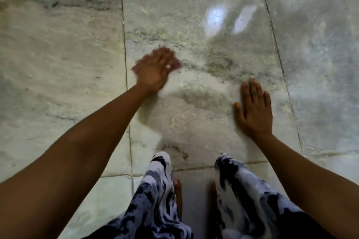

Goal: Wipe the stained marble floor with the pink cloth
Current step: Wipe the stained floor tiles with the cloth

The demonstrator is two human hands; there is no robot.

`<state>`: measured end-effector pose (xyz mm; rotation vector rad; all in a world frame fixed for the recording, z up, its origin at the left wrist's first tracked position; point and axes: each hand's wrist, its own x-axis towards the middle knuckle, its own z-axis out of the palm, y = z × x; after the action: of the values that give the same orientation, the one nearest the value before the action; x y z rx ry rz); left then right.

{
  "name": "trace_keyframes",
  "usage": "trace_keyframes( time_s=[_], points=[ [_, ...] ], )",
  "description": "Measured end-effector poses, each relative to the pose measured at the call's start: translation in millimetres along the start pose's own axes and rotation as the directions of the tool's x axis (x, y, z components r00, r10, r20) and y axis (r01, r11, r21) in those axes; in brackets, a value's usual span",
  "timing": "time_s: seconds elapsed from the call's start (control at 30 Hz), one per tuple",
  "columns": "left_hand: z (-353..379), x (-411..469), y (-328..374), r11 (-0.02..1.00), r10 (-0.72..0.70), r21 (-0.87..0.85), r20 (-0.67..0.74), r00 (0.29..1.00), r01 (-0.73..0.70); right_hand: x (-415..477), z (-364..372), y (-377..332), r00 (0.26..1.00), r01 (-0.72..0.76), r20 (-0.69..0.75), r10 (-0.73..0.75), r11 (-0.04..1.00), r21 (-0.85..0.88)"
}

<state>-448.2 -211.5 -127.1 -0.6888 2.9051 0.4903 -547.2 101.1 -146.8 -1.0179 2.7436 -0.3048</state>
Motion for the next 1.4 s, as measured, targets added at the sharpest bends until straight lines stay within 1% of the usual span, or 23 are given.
trace_keyframes(
  time_s=[0.07,0.13,0.2,0.23,0.27,0.33,0.43,0.5,0.53,0.6,0.67,0.73,0.8,0.87,0.97,1.07,1.1,1.17,1.2,1.27,1.3,1.33,1.4],
  points=[
    [19.3,15.2,43.5,0.991,0.131,0.019,0.059,0.99,-0.132,-0.4,0.3,-0.4,1.0,0.002,-0.001,-0.002,1.0,-0.005],
    [41.7,-0.5,77.4,0.955,0.286,0.052,0.112,0.952,-0.293,0.0,0.1,0.0,1.0,-0.005,0.008,0.005,1.0,-0.018],
    [51.2,-34.0,80.6,0.883,0.453,0.054,0.162,0.877,-0.466,0.5,-0.2,0.5,1.0,-0.009,0.01,0.009,1.0,-0.024],
    [51.2,-46.7,68.5,0.855,0.502,0.058,0.157,0.85,-0.516,0.2,-0.2,0.1,1.0,-0.007,0.006,0.007,1.0,-0.025],
    [46.1,-54.1,52.6,0.852,0.511,0.055,0.132,0.85,-0.521,0.6,-0.1,0.1,1.0,-0.007,0.003,0.007,1.0,-0.023],
    [30.8,-55.5,14.2,0.908,0.415,0.048,0.045,0.909,-0.417,0.5,0.6,0.8,1.0,-0.009,0.0,0.009,1.0,-0.019],
    [6.7,-21.8,-34.1,0.991,0.132,0.028,-0.103,0.986,-0.13,0.3,1.5,1.0,1.0,-0.01,-0.002,0.01,1.0,-0.02],
    [-1.5,20.9,-42.4,0.998,-0.064,-0.006,-0.163,0.984,0.064,0.4,1.8,1.5,1.0,-0.01,-0.002,0.01,1.0,-0.015],
    [-3.0,44.8,-38.7,0.993,-0.12,-0.036,-0.18,0.976,0.115,0.4,1.8,1.4,1.0,-0.008,-0.003,0.008,1.0,-0.009],
    [-1.7,90.2,-15.4,0.989,-0.136,-0.076,-0.177,0.975,0.125,0.9,1.8,1.6,1.0,-0.007,0.001,0.007,1.0,-0.003],
    [4.3,119.6,21.6,0.997,-0.029,-0.071,-0.151,0.988,0.019,1.2,2.0,2.1,1.0,-0.005,0.009,0.005,1.0,-0.004],
    [16.1,125.4,61.9,0.988,0.134,-0.054,-0.121,0.984,-0.141,2.3,1.9,2.0,1.0,-0.002,0.011,0.002,1.0,0.005],
    [31.7,107.2,92.5,0.962,0.266,-0.046,-0.076,0.961,-0.27,2.5,2.1,2.6,1.0,-0.002,0.009,0.002,1.0,0.015],
    [44.1,73.9,104.2,0.925,0.377,-0.022,-0.033,0.925,-0.378,2.2,2.0,2.5,1.0,0.0,-0.002,0.0,1.0,0.025],
    [50.6,16.9,93.8,0.881,0.473,-0.035,0.038,0.88,-0.472,1.9,2.4,3.6,1.0,-0.002,-0.002,0.002,1.0,0.026],
    [47.3,-35.1,78.8,0.872,0.486,-0.09,0.047,0.873,-0.481,1.8,2.1,4.3,1.0,-0.008,0.017,0.008,1.0,0.028],
    [43.9,-50.0,74.6,0.871,0.48,-0.141,0.045,0.876,-0.47,1.0,1.5,4.1,1.0,-0.007,0.027,0.007,1.0,0.031],
    [31.1,-71.0,73.6,0.857,0.432,-0.319,0.017,0.902,-0.405,-1.3,-0.3,3.3,0.999,-0.005,0.039,0.003,0.999,0.045],
    [23.2,-76.3,76.6,0.835,0.372,-0.436,-0.001,0.928,-0.335,-0.9,-2.0,3.4,0.999,-0.004,0.038,0.002,0.998,0.063],
    [2.8,-80.2,87.5,0.759,0.173,-0.635,-0.018,0.985,-0.145,2.7,-8.9,1.3,0.999,-0.02,0.047,0.013,0.991,0.132],
    [-8.6,-79.7,92.5,0.679,0.05,-0.734,0.014,0.999,-0.024,4.2,-13.1,-2.3,0.998,-0.041,0.053,0.032,0.983,0.179],
    [-21.9,-76.7,95.4,0.553,-0.063,-0.827,0.077,0.995,0.099,8.8,-19.3,-8.4,0.998,-0.054,0.033,0.048,0.973,0.223],
    [-42.9,-65.6,95.6,0.302,-0.2,-0.905,0.249,0.948,0.301,18.6,-31.3,-22.2,0.996,-0.086,0.007,0.088,0.948,0.308]
  ],
)
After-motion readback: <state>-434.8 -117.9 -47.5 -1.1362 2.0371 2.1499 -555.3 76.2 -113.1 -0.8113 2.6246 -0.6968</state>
